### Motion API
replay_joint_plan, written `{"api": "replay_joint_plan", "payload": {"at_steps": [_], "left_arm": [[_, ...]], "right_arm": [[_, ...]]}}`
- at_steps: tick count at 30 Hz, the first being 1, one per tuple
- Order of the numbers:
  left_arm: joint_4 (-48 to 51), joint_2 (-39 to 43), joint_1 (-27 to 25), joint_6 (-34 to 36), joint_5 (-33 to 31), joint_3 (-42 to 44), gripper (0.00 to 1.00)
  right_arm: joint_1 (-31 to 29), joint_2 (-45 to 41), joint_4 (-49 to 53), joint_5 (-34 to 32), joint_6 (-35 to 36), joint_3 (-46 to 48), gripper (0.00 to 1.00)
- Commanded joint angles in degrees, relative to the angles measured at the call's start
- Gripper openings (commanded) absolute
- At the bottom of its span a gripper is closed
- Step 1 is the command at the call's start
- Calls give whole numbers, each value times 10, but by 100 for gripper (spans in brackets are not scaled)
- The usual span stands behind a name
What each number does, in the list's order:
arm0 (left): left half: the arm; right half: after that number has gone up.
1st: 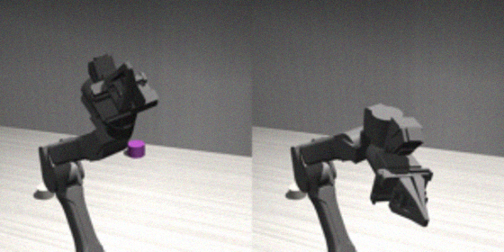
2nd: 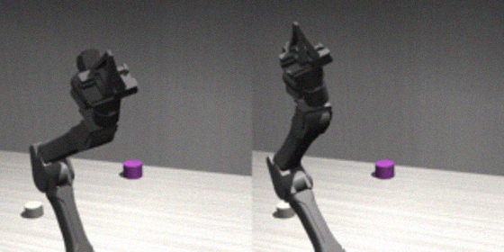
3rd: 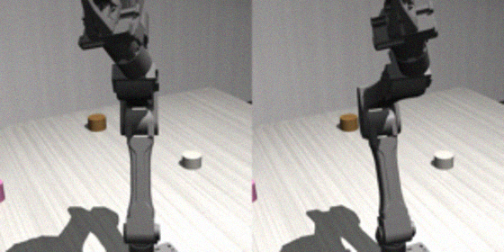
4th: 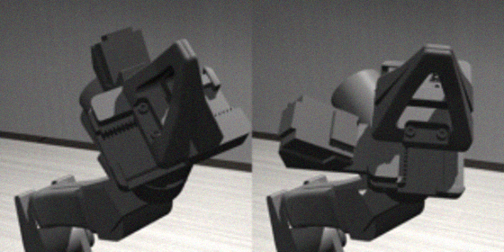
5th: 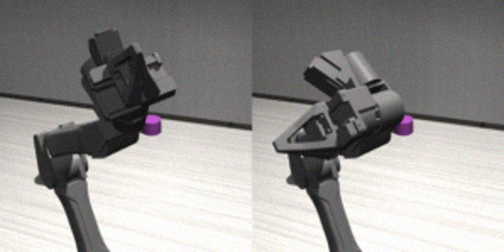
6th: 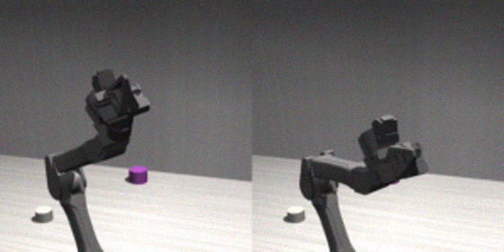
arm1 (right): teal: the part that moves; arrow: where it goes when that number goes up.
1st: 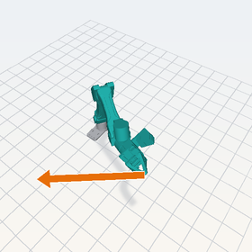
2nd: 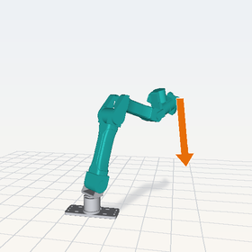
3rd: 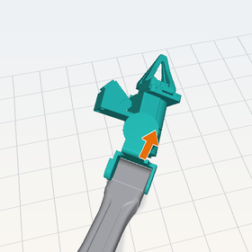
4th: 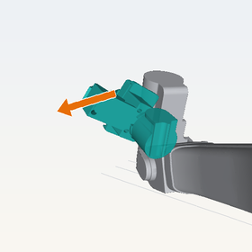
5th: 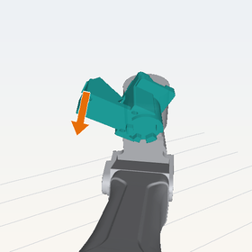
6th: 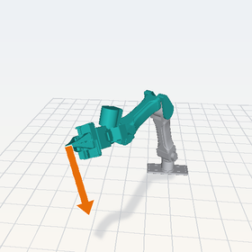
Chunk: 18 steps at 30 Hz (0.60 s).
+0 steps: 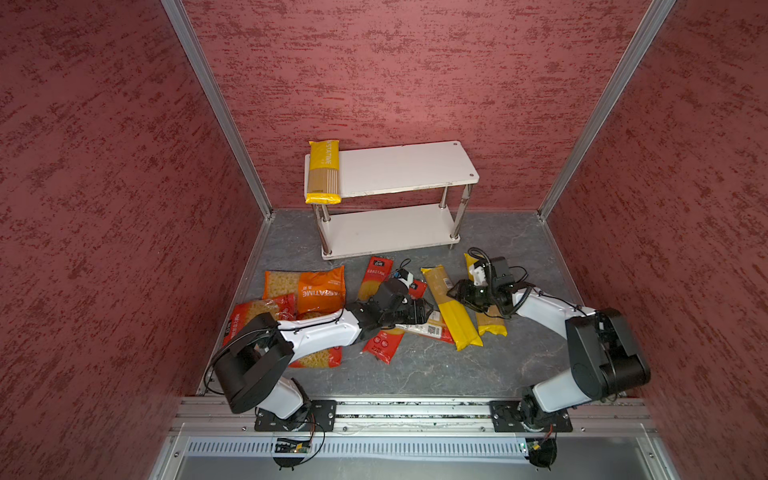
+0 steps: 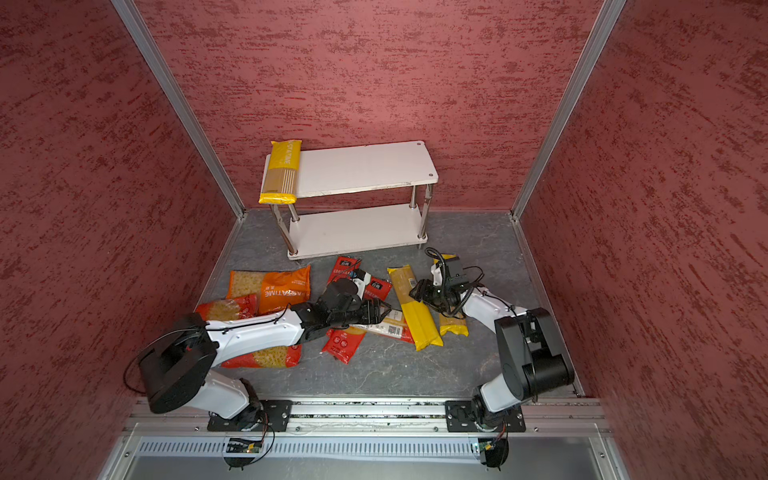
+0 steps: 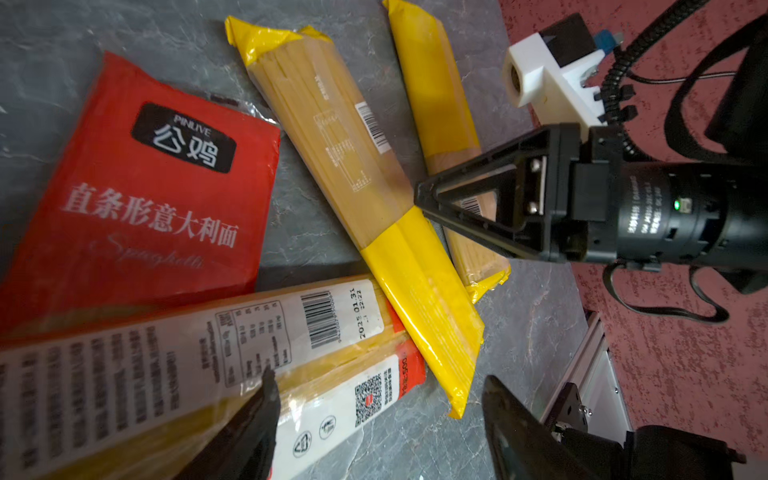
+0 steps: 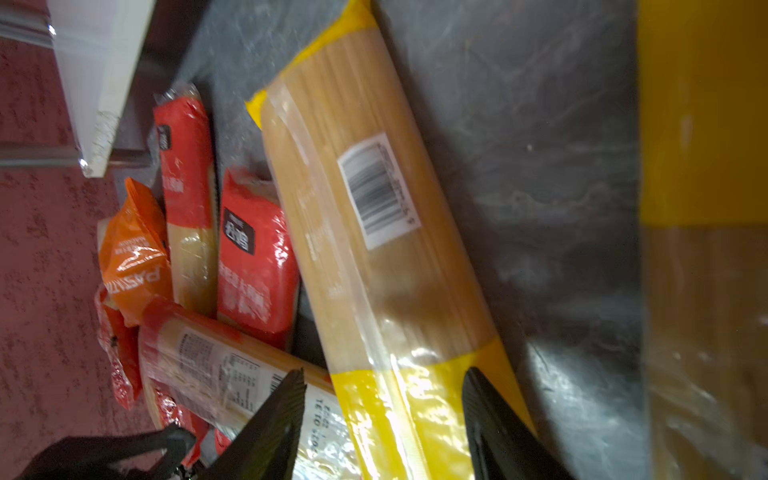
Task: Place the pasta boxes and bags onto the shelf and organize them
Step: 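Lower both grippers toward the second yellow PASTATIME pack on the table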
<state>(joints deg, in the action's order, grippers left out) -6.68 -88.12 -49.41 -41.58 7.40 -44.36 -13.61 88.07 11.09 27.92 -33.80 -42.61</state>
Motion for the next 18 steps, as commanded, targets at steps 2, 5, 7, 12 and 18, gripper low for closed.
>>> {"api": "replay_joint_plan", "payload": {"at_steps": [2,5,7,12,18], "left_arm": [[-59,-36,4,-24,21,-11,75],[-84,-52,19,-48,39,5,74],[-95,-54,30,-59,49,17,72],[-82,-43,32,-56,48,22,72],[-89,-61,32,-60,56,13,71]], "right_arm": [[7,40,-23,71,19,21,67],[7,47,-47,78,20,33,68],[10,30,-6,34,40,15,67],[43,-20,38,16,58,-15,70],[57,60,30,52,76,-26,70]]}}
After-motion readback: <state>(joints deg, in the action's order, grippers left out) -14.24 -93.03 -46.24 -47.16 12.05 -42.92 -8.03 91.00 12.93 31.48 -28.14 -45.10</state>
